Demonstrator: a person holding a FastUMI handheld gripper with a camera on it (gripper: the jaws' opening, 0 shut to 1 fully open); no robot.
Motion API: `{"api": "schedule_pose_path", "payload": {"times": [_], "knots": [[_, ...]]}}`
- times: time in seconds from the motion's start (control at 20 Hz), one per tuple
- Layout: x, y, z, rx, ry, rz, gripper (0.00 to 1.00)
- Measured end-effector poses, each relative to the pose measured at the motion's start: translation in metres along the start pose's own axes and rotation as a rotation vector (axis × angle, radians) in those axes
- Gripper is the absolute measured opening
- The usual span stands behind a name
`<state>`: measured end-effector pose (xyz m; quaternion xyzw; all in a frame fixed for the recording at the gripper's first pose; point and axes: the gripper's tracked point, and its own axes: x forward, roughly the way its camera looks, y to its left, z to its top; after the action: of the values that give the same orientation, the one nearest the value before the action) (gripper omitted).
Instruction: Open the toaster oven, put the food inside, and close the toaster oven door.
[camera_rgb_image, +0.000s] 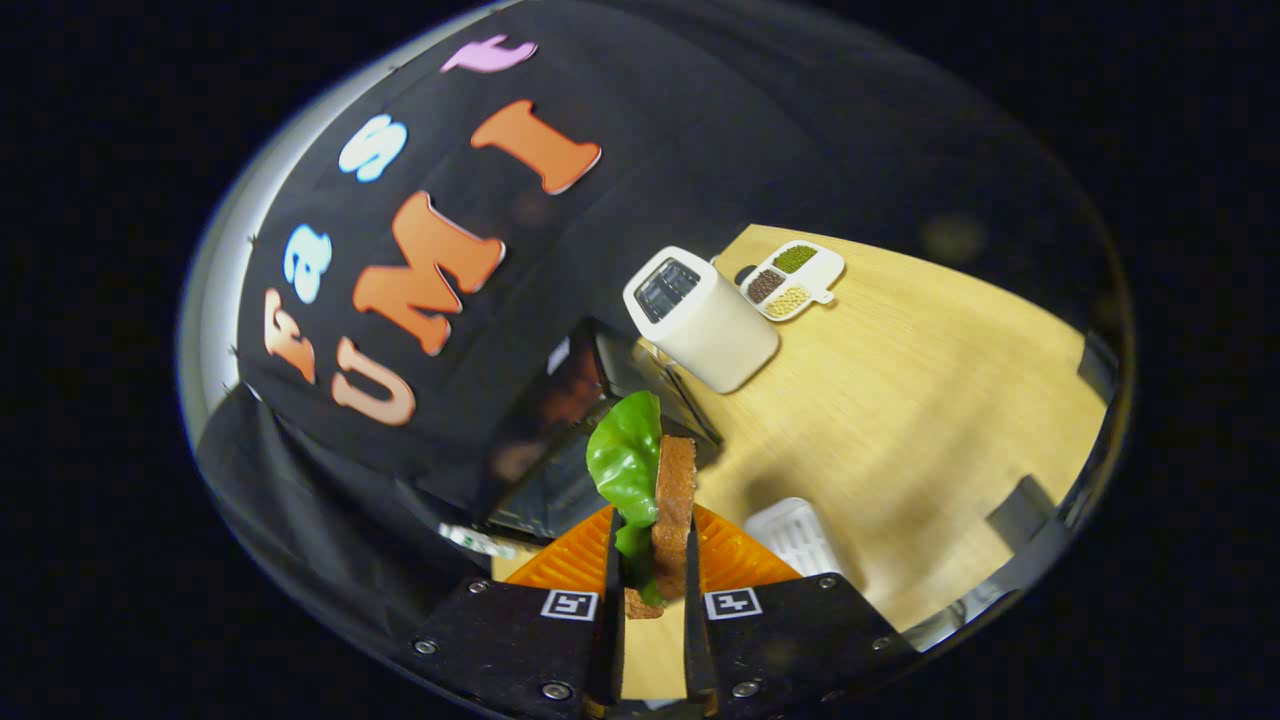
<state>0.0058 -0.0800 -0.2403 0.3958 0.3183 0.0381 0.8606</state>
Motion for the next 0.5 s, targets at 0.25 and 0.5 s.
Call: {"api": "schedule_pose_path", "payload": {"times": [0.25, 0.5], "knots": [[0.044, 0.014, -0.044, 0.26, -0.019, 0.115, 0.24], [0.089, 0.021, -0.077, 0.364, -0.055, 0.138, 0.24]]}}
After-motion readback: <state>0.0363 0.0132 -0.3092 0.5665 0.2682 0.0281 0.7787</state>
